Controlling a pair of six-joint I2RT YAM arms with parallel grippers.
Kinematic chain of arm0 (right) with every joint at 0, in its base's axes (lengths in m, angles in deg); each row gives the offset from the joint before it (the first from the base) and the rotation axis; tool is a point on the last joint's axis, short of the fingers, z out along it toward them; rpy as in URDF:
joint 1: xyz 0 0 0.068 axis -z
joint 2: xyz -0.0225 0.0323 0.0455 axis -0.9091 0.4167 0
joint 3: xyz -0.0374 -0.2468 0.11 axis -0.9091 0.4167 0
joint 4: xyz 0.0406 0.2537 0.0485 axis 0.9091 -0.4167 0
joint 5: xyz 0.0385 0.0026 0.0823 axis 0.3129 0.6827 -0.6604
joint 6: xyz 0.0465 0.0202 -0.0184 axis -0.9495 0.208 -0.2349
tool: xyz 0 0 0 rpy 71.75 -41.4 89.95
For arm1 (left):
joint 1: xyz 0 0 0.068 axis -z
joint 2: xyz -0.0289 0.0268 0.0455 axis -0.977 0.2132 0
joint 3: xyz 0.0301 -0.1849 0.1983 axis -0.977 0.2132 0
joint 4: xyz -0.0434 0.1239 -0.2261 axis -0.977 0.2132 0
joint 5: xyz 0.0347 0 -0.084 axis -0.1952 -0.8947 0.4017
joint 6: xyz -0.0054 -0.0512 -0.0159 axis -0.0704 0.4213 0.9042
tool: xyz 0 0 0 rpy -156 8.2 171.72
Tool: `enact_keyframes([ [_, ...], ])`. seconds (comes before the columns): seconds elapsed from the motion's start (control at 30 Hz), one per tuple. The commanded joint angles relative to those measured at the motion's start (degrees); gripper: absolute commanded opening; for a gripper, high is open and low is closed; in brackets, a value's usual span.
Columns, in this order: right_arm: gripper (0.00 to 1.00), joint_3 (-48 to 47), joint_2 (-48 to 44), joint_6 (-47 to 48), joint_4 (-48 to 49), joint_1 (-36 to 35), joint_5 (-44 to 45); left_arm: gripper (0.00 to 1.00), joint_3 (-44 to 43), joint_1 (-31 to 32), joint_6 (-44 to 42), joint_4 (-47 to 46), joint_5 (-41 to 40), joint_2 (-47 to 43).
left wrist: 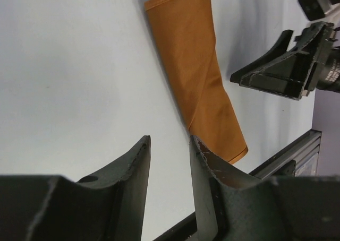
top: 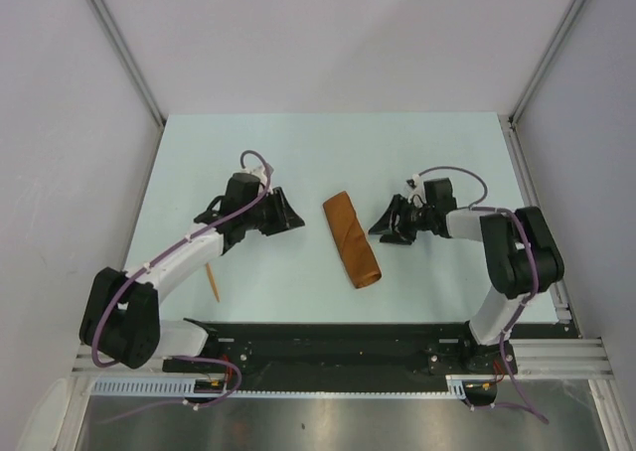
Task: Fold the napkin into a case and place the utensils inside
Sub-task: Turn over the smaller rectangle-folded napkin at the center of the board, then move the smaller rectangle folded napkin to the center of the board.
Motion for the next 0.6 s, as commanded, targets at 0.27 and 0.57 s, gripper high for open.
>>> enact_keyframes([
  [0.27, 0.41, -10.5, -17.64, 10.91, -30.1, -20.21, 22.27, 0.32, -16.44, 3.08, 1.2, -4.7, 6.89, 14.73],
  [0.57, 0.17, -4.59, -13.6, 6.23, -24.26, -30.76, 20.66, 0.32, -11.09, 3.08, 0.77, -3.57, 1.27, 7.36],
])
